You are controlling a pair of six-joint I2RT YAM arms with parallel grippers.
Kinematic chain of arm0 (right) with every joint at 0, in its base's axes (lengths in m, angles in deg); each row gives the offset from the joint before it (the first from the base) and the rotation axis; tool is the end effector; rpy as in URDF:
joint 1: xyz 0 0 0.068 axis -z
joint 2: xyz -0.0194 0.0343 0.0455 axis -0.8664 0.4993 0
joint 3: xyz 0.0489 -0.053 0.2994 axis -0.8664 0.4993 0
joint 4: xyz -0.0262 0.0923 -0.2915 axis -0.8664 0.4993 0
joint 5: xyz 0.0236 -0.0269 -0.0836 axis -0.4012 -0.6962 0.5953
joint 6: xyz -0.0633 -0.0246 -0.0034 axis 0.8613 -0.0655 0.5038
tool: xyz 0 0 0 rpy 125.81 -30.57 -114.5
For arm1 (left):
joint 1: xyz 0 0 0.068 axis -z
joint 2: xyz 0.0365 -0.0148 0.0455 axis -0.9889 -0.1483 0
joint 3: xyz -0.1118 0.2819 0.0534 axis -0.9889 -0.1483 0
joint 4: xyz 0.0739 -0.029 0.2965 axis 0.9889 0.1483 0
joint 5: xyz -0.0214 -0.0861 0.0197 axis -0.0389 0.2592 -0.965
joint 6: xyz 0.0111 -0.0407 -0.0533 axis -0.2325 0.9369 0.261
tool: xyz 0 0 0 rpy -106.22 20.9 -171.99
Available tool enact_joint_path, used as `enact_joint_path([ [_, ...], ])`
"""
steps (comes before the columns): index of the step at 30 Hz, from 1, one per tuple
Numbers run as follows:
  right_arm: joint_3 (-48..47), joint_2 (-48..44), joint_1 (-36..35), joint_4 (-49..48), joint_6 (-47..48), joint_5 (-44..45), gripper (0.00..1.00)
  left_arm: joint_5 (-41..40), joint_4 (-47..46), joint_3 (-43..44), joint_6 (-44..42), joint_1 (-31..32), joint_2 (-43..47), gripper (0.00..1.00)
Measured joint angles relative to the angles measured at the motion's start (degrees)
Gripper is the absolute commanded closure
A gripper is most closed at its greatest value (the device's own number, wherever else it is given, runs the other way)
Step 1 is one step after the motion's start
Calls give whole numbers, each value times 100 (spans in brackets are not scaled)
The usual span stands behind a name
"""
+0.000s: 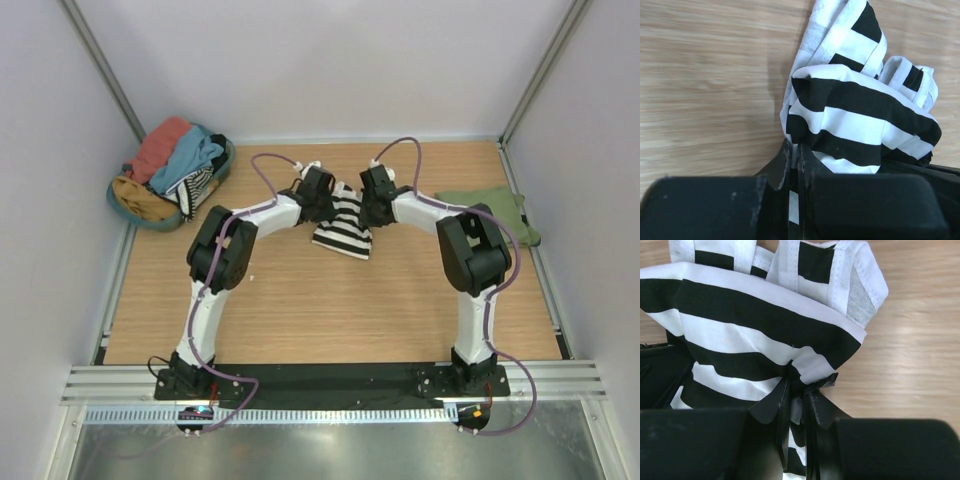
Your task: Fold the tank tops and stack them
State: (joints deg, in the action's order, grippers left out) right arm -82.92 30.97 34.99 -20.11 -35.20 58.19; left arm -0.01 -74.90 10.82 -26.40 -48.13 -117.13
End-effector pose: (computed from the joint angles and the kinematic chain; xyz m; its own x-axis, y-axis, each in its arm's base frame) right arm 0.4566 0.2061 0.1499 -0.8183 0.1268 -0.5607 0.0276 0.9829 0.1821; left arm 0.4738 -0.3058 0.1375 -0.7813 -0.3039 -0.5452 -0.0564 0.9042 -0.4233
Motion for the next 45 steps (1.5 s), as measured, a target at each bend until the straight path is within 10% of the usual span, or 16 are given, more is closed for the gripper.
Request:
enact_joint_path([
  [7,704,-643,317,192,-4,234,95,98,-321,-68,4,380,-20,100],
  [11,872,-758,470,280,11,229,43,50,-378,-103,66,557,-17,100],
  [23,1259,-1250,1235,315,125,374,32,-4,-796,-774,275,487,315,100],
  [45,-1333,520,1314,1504,1692,3023,32,177,-640,-1445,267,17,852,100],
])
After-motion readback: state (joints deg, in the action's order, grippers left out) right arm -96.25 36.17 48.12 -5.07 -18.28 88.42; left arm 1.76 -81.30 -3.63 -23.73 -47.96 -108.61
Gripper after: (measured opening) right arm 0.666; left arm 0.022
